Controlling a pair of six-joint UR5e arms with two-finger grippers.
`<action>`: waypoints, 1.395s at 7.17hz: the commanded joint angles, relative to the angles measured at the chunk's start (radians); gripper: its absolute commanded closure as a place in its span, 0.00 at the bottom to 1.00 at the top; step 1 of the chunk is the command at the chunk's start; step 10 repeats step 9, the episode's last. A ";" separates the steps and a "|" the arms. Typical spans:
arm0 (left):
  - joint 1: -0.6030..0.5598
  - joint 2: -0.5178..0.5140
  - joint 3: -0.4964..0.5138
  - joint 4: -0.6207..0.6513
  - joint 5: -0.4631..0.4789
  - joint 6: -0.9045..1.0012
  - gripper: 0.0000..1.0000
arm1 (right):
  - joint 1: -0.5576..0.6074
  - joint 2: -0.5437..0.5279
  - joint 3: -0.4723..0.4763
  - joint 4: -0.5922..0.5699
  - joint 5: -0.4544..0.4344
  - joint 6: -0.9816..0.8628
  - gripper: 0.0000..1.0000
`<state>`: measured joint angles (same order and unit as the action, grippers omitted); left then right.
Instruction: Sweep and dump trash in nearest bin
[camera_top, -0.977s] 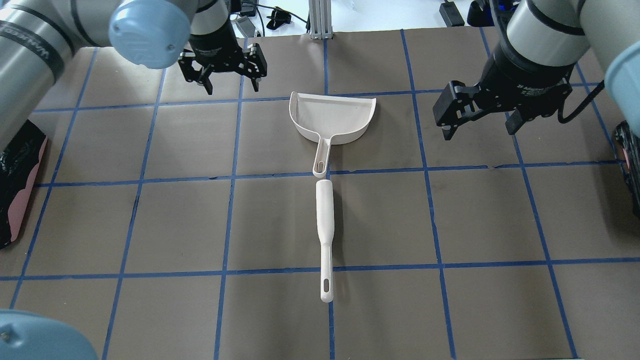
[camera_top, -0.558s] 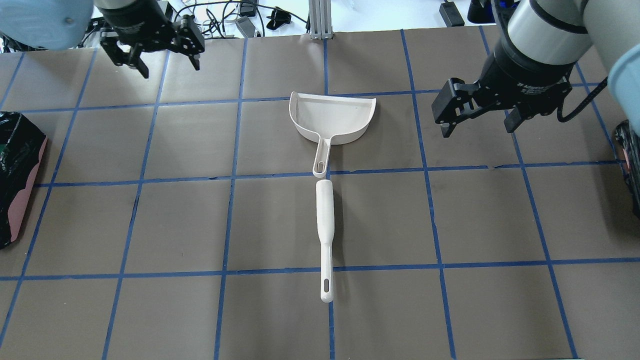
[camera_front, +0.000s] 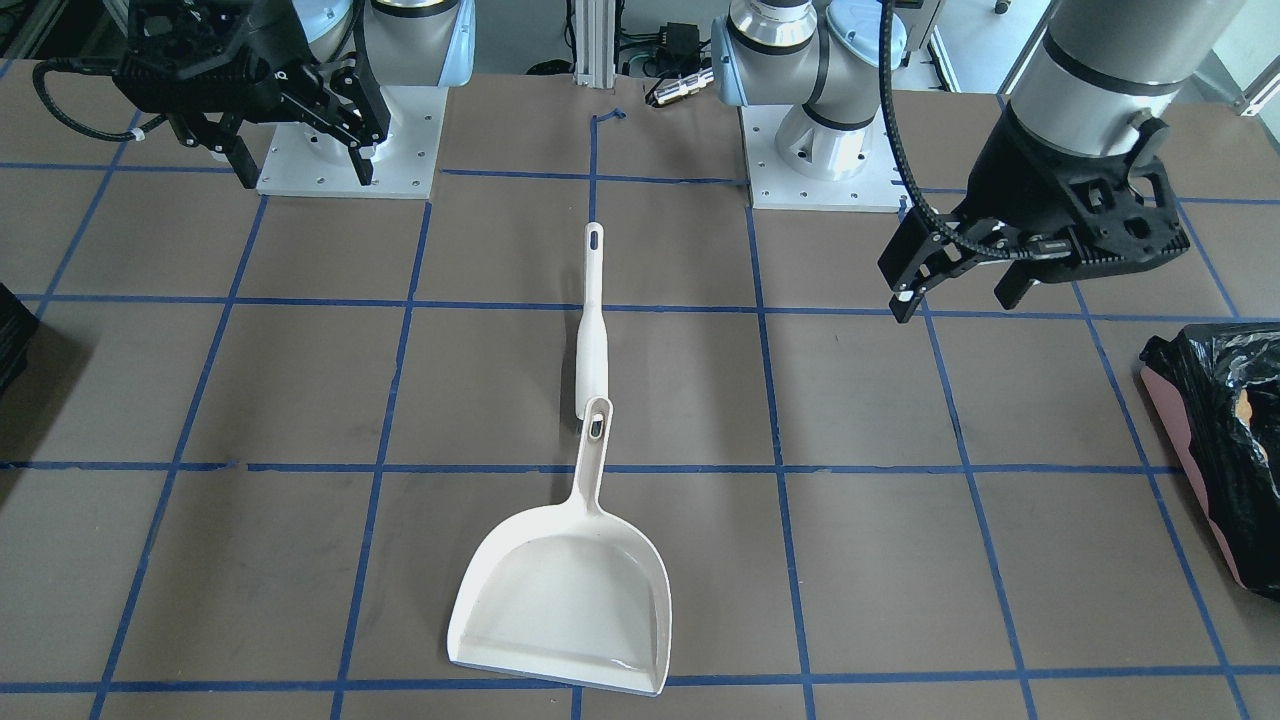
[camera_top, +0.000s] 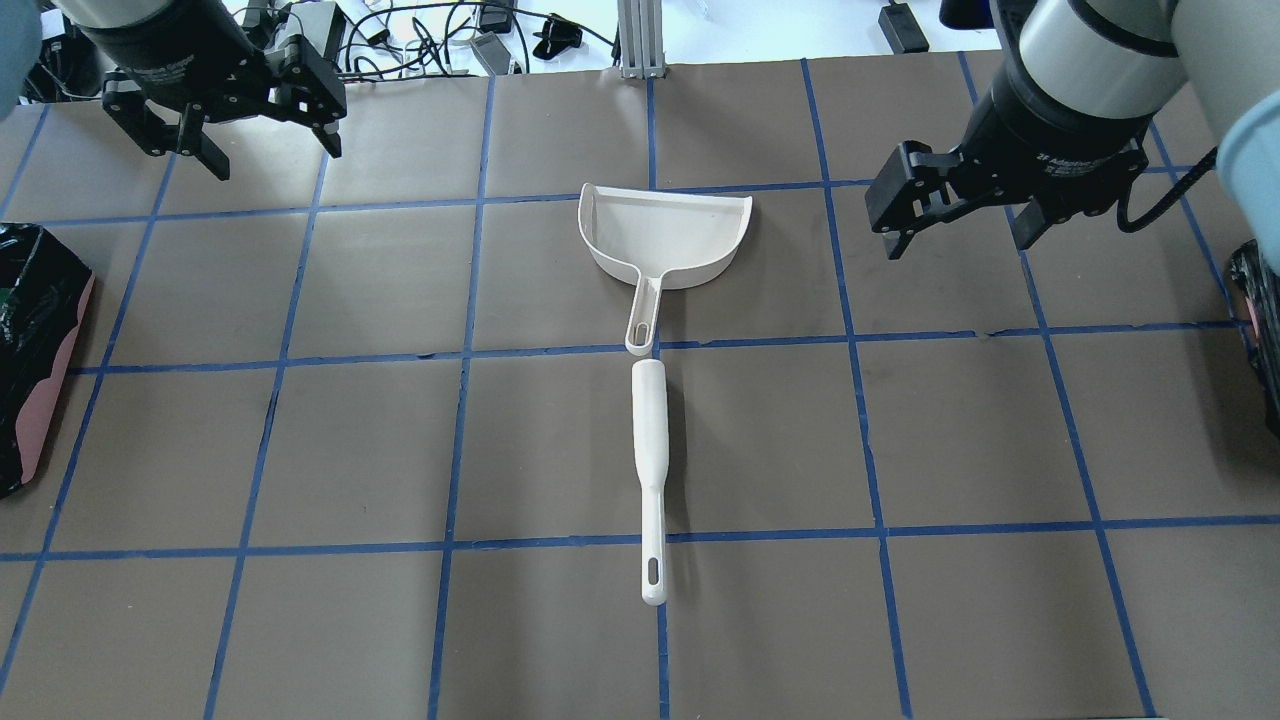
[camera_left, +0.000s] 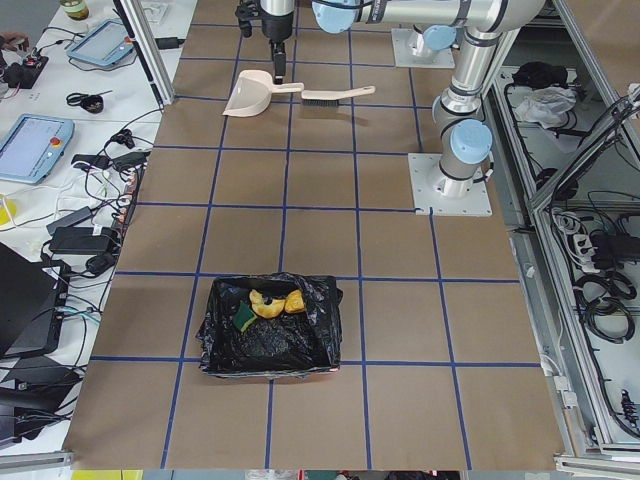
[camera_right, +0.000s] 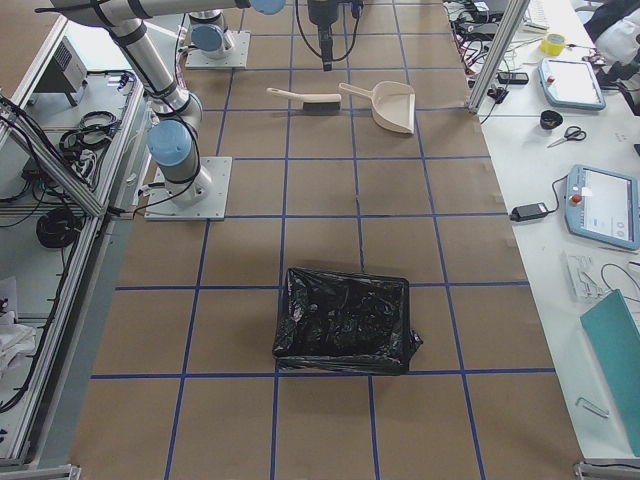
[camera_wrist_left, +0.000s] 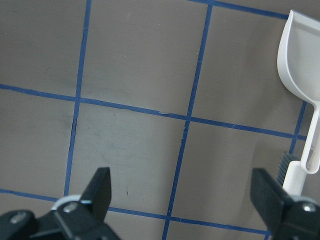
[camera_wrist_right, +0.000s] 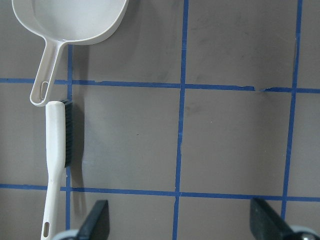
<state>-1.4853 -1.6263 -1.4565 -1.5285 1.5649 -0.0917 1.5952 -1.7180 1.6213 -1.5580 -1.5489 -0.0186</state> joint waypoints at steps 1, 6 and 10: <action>-0.003 0.057 -0.065 0.005 -0.044 0.003 0.00 | 0.000 0.000 0.000 -0.001 -0.002 0.000 0.00; 0.002 0.066 -0.099 0.050 -0.036 0.006 0.00 | 0.000 0.000 -0.001 -0.001 -0.002 0.000 0.00; 0.005 0.065 -0.101 0.047 -0.036 0.004 0.00 | 0.000 0.000 -0.005 -0.001 -0.002 0.000 0.00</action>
